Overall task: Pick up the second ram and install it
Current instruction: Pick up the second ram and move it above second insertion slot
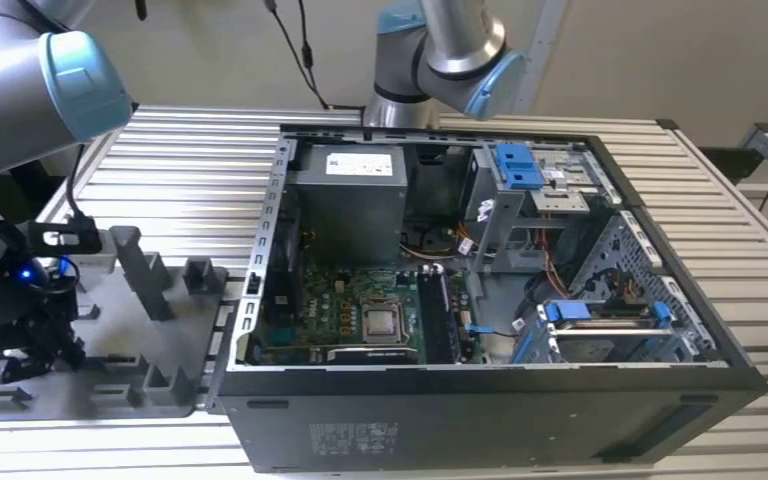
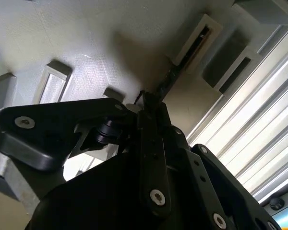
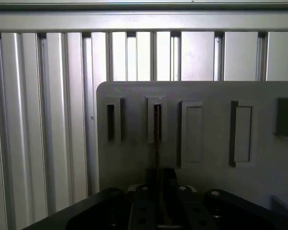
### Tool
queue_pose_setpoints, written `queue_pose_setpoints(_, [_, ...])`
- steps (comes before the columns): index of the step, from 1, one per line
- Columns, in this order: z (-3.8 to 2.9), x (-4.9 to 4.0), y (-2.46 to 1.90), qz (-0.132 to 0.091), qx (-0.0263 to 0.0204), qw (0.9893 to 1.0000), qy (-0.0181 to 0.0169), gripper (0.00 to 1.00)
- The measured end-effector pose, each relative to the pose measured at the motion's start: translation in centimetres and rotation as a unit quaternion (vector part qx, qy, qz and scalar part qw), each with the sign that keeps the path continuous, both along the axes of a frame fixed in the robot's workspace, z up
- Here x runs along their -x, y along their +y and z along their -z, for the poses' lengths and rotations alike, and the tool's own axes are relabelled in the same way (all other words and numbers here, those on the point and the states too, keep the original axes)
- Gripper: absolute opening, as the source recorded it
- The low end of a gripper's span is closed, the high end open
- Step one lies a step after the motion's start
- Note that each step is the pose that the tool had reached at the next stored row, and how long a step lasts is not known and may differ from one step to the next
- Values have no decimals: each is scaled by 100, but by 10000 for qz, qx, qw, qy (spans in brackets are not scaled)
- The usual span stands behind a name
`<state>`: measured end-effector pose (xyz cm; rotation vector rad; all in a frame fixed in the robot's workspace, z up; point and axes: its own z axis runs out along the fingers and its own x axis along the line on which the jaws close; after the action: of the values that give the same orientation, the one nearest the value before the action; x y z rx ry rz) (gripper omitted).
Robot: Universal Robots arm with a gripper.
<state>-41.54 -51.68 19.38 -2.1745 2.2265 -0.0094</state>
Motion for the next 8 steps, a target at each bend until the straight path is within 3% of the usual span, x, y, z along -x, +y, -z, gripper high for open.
queue_pose_setpoints(1, [0, 0, 0, 0, 0, 10000, 0, 21])
queue_pose_setpoints(2, [0, 0, 0, -1, 0, 10000, 0, 14])
queue_pose_setpoints(8, [0, 0, 0, -3, 0, 10000, 0, 14])
